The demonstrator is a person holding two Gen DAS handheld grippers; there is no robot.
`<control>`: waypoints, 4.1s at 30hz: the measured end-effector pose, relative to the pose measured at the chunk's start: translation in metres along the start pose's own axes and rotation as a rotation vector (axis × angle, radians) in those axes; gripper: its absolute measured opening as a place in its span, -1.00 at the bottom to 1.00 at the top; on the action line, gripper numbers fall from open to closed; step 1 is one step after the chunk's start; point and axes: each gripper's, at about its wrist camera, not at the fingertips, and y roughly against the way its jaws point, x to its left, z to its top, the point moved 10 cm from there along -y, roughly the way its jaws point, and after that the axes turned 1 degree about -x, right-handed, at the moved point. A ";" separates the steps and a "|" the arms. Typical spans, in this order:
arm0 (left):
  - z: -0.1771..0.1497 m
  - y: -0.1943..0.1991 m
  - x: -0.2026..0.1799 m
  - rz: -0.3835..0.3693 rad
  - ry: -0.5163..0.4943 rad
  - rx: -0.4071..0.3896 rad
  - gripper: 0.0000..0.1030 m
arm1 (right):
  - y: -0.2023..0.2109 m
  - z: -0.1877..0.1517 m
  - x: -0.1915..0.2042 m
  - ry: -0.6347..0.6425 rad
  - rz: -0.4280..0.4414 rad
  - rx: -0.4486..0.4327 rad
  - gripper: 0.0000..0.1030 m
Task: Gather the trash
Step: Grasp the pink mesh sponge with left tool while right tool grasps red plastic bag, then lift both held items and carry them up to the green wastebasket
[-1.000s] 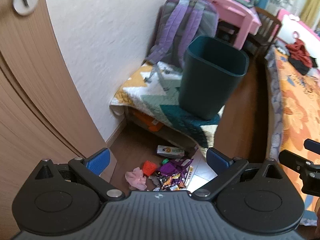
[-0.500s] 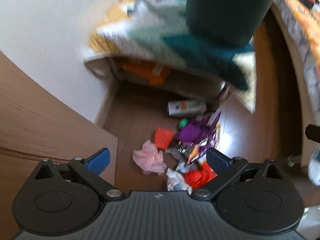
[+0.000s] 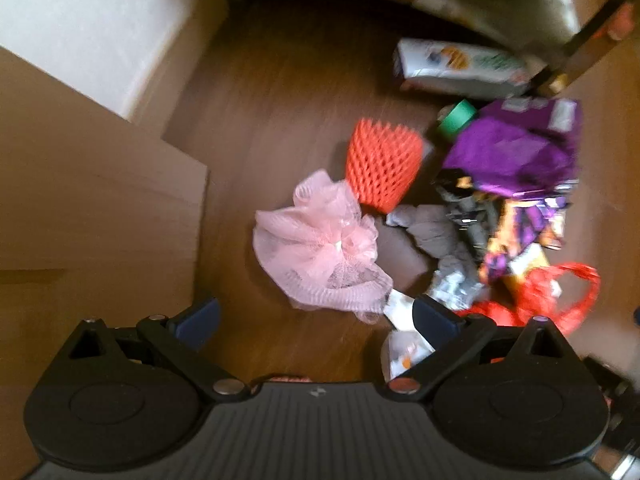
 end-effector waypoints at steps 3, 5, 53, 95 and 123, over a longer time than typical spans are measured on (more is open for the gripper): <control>0.001 -0.041 -0.002 -0.014 0.037 0.022 0.99 | -0.048 -0.011 0.013 0.025 0.021 0.019 0.48; 0.001 -0.062 -0.001 -0.020 0.062 0.037 0.99 | -0.074 -0.017 0.023 0.039 0.033 0.029 0.46; 0.024 -0.149 -0.008 -0.030 0.115 0.071 -0.35 | -0.164 -0.065 0.033 0.248 -0.011 0.092 0.51; 0.133 0.440 -0.046 -0.276 -0.028 -0.353 -0.36 | 0.407 0.174 -0.021 -0.059 0.074 -0.489 -0.15; 0.375 0.543 -0.135 -0.314 -0.065 -0.418 -0.35 | 0.489 0.409 -0.086 0.098 -0.131 -0.687 -0.14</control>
